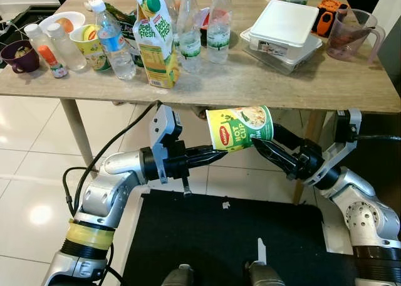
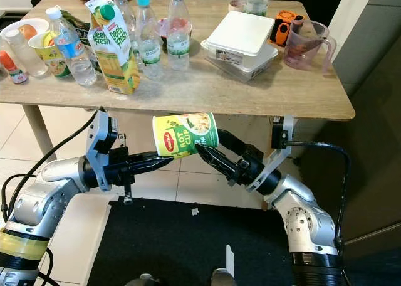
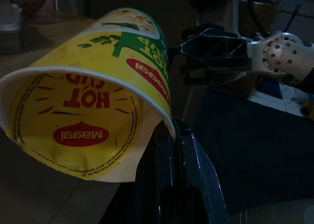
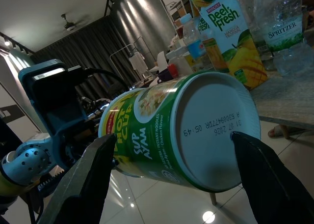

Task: Restocking fridge

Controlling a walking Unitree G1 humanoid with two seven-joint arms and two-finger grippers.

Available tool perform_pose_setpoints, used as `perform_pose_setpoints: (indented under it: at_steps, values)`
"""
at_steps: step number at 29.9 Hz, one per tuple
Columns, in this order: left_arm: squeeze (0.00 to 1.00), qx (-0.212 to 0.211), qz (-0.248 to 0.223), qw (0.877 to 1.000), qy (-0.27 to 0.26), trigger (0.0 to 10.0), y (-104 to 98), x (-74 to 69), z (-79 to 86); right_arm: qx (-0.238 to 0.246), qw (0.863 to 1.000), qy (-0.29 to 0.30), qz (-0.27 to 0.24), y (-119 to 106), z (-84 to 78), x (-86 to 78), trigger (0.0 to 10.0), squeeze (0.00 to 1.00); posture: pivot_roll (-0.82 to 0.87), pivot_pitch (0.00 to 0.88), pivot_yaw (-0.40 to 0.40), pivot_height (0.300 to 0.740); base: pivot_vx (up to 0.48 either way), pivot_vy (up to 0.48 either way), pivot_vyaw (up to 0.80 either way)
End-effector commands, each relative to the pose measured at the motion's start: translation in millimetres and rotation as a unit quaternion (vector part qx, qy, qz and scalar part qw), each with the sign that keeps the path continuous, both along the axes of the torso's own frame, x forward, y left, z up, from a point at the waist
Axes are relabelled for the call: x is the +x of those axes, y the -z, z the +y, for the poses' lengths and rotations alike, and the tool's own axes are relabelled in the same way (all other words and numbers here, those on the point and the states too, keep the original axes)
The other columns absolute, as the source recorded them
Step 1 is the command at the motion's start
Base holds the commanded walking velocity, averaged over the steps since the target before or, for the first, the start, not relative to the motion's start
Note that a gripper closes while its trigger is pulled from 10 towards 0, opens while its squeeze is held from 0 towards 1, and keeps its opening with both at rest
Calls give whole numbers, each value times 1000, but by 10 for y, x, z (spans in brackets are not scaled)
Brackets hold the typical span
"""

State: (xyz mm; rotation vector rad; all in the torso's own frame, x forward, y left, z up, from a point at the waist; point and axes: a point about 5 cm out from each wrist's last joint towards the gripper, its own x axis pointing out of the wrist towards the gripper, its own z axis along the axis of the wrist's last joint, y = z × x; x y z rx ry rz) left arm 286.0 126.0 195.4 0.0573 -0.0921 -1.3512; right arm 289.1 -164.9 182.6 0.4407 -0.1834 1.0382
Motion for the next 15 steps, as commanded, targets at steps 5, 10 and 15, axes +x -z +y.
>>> perform_pose_setpoints:
  at_steps: [5, 10, 15]
  values:
    - [0, 11, -8, 1000, 8, 10000, -13, -28, -32, 5, 1000, -11, -8, 7, 9, -50, 4000, 0, -68, 178, 20, 740, 0, 0, 0]
    - [0, 11, -9, 1000, 9, 10000, -13, -29, -34, 5, 1000, -15, -12, 1, 24, -59, 0, 0, -69, 178, 20, 740, 0, 0, 0]
    - [0, 11, -9, 1000, 10, 10000, -11, -32, -36, 6, 1000, -19, -14, -5, 26, -68, 0, 0, -69, 177, 18, 740, 0, 0, 0]
